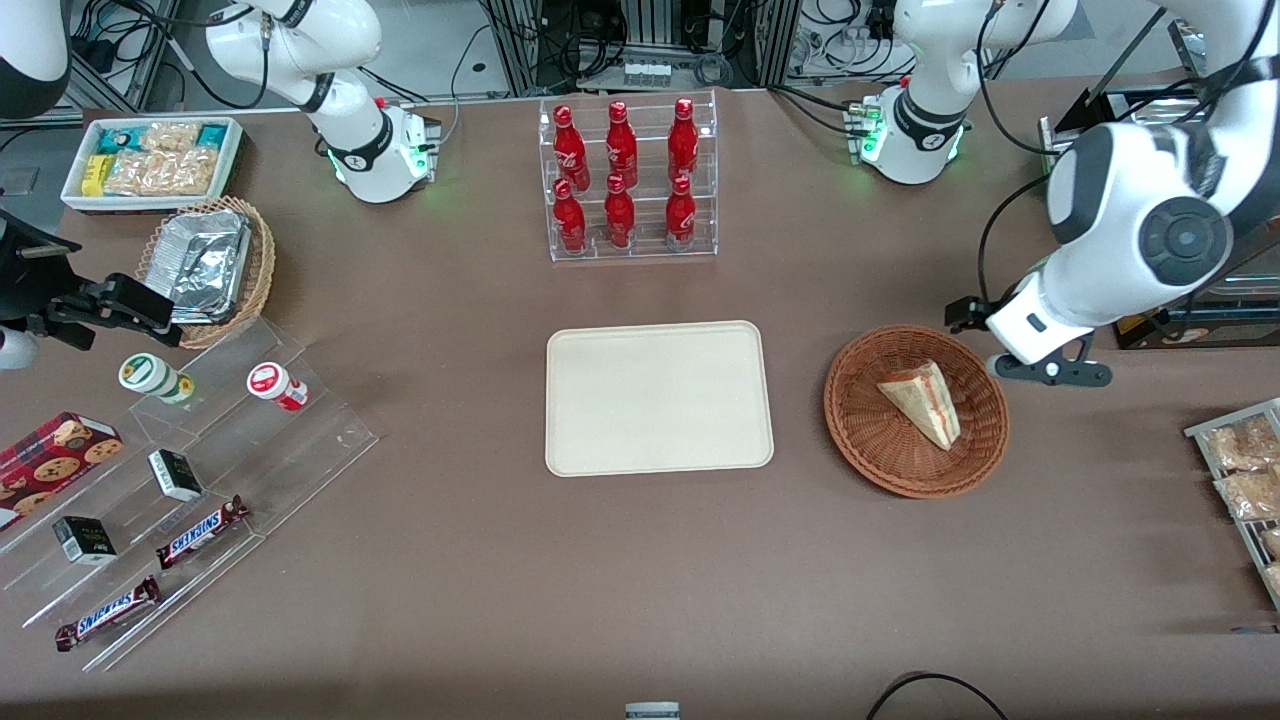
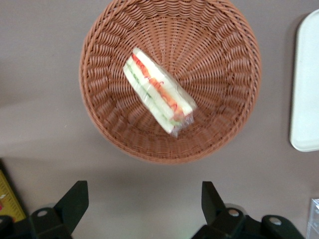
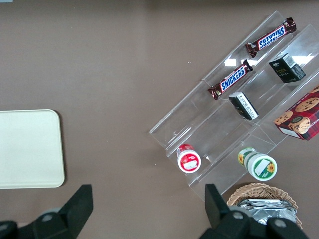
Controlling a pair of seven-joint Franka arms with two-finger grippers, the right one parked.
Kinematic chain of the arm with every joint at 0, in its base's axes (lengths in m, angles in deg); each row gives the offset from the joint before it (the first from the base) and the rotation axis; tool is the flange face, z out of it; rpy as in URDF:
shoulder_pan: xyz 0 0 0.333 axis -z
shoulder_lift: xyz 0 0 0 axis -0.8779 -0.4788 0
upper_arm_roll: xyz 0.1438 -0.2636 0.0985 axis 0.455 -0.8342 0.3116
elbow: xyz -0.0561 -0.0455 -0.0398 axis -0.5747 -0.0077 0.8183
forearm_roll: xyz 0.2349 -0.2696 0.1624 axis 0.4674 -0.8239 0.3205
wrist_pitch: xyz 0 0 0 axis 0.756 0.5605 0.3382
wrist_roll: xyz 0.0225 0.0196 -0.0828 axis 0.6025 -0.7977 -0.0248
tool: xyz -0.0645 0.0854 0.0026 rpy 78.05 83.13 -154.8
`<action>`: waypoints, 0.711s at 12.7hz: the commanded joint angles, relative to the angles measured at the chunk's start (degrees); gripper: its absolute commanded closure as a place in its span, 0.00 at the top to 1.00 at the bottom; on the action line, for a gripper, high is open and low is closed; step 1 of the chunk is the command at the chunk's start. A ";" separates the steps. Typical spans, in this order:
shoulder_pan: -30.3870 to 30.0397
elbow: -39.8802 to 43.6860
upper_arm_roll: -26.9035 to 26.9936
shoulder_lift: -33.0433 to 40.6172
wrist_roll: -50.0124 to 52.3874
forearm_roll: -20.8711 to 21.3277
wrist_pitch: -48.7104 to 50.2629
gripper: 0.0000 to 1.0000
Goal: Place sandwich from basket to tray
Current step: 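Move the left gripper over the wicker basket above the wrapped sandwich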
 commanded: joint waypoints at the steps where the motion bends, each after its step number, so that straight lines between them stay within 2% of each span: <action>1: -0.47 -6.58 -0.33 0.88 1.82 0.73 -8.89 1.00; 9: 1.99 -7.30 -0.42 -2.37 31.24 0.81 -14.89 1.00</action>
